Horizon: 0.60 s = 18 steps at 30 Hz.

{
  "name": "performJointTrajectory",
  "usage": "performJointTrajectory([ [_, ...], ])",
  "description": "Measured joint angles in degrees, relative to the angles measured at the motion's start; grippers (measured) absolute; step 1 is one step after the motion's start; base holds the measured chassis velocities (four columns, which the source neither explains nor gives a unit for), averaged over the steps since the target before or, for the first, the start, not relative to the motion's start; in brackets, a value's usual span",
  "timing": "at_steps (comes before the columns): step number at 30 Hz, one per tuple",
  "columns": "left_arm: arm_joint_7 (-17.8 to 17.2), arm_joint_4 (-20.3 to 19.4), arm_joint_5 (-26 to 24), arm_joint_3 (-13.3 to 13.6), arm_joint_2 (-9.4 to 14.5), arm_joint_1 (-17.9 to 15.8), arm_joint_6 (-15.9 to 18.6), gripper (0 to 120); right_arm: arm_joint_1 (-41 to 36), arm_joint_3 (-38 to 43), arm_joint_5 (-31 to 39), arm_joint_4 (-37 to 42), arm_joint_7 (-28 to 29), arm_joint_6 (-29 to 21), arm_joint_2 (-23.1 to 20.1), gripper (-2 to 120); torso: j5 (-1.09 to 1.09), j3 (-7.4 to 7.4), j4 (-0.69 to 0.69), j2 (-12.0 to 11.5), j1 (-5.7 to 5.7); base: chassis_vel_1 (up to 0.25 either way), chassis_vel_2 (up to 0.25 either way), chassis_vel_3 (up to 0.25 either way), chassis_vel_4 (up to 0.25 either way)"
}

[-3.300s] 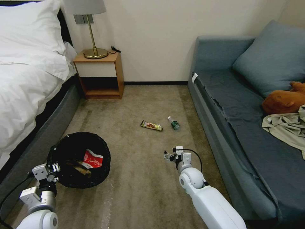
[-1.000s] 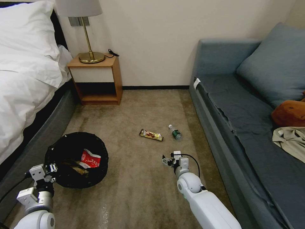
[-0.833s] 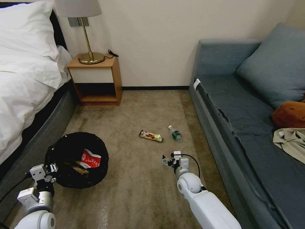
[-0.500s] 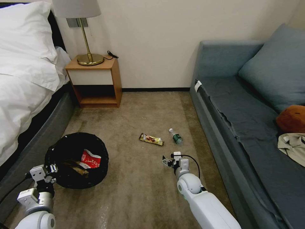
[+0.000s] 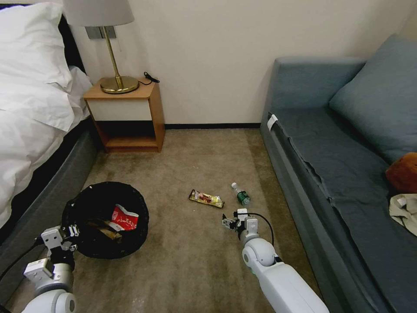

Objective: Pick up the trash bin, then pick up the garbage on the floor and place it into the trash bin.

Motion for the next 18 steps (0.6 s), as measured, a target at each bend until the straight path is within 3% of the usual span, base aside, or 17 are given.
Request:
performJointTrajectory([
  [18, 0.25, 1.14, -0.02, -0.08, 0.17, -0.62, -0.38, 3, 0.6, -0.63, -0.96, -1.95, -0.37, 0.24, 0.22, 100, 0.0, 0.0, -0.01, 0.0, 0.0, -0.09, 0.092, 0.095, -0.088],
])
